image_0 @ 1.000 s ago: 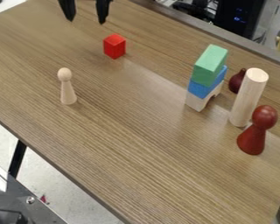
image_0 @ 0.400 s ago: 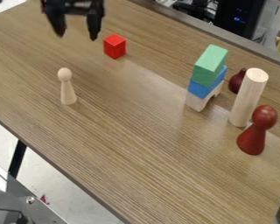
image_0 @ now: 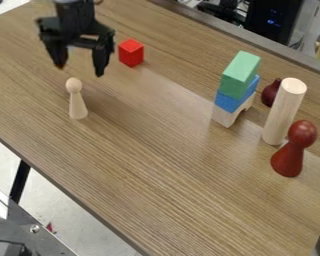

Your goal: Move the object on top of the green block

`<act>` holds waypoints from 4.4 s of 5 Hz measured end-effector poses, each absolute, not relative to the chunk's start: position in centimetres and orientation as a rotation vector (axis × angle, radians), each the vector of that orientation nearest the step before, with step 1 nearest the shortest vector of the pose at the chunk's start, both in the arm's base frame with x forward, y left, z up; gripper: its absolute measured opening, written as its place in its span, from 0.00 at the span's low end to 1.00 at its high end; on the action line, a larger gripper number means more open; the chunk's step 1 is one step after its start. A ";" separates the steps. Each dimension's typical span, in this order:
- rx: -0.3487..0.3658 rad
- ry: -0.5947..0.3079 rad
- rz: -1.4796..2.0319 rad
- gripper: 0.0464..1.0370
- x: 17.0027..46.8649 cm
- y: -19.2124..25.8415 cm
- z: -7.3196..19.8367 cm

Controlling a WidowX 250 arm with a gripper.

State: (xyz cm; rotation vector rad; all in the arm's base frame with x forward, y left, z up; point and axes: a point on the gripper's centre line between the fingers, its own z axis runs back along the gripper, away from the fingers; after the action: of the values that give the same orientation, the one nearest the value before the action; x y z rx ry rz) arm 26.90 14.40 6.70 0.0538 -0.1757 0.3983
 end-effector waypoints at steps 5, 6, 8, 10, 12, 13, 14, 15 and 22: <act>0.071 -0.106 0.364 0.93 23.4 13.1 6.1; 0.051 -0.081 0.381 0.65 22.8 13.1 6.0; 0.014 -0.075 0.368 0.29 22.1 12.9 7.0; 0.002 -0.107 0.442 0.29 22.2 11.4 12.5; -0.053 -0.033 0.299 0.29 25.0 5.2 16.3; -0.056 -0.007 0.229 0.29 26.2 3.1 16.2; -0.069 -0.017 0.155 0.29 27.8 0.5 17.0; -0.095 -0.024 0.122 0.29 29.3 -0.9 17.2; -0.106 -0.090 0.052 0.29 34.9 -5.2 16.0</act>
State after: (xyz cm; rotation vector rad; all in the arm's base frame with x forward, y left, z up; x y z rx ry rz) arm 34.92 -5.18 16.02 -0.1055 -0.0904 0.0524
